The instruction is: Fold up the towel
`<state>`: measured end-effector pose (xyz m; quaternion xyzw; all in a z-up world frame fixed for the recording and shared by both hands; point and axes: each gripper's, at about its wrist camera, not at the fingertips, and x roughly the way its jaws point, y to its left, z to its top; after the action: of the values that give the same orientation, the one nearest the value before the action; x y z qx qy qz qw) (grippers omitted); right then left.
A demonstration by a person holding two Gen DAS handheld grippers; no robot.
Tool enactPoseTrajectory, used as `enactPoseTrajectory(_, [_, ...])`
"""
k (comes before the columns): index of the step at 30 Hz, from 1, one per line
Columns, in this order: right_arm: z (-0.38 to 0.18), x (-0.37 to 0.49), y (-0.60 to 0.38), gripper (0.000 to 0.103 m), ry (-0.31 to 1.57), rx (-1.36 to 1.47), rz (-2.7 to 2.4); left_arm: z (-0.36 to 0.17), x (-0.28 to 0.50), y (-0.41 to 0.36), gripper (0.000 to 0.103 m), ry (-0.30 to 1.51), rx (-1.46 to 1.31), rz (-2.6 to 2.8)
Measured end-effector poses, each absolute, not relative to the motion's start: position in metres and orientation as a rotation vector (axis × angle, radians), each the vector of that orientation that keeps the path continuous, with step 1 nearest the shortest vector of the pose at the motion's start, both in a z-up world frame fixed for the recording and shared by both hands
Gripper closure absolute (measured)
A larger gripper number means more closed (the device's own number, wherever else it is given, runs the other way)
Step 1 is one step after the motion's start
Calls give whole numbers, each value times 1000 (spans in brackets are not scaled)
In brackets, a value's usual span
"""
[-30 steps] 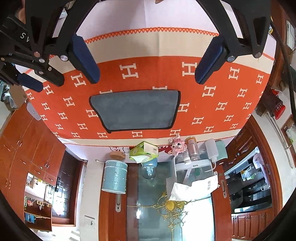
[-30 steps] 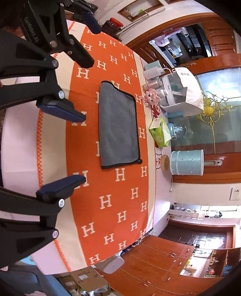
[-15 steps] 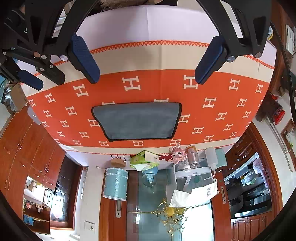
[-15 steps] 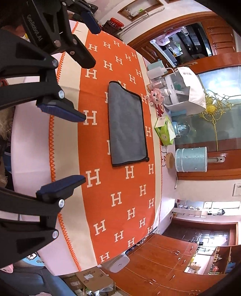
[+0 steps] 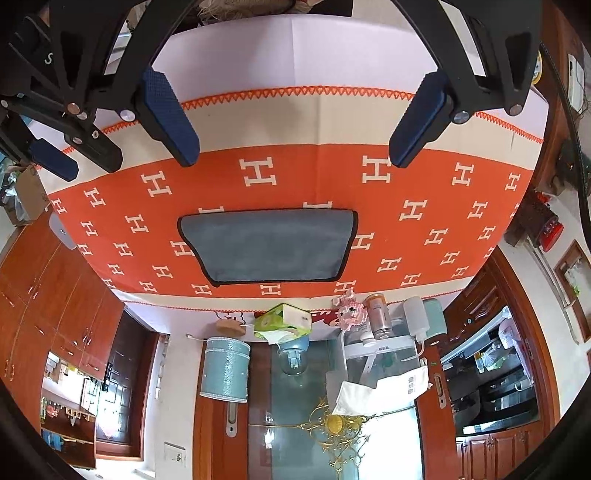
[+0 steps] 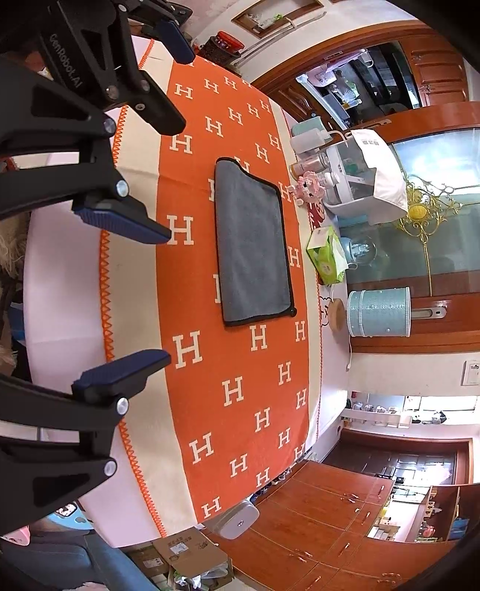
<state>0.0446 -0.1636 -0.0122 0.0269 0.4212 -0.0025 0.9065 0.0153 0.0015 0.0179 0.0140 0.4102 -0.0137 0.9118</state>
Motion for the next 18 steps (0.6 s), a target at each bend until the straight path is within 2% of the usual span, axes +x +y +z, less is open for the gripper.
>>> enactPoseTrajectory(18, [-12, 49, -162, 43, 870, 49, -12, 15, 14, 8, 1, 860, 23, -20])
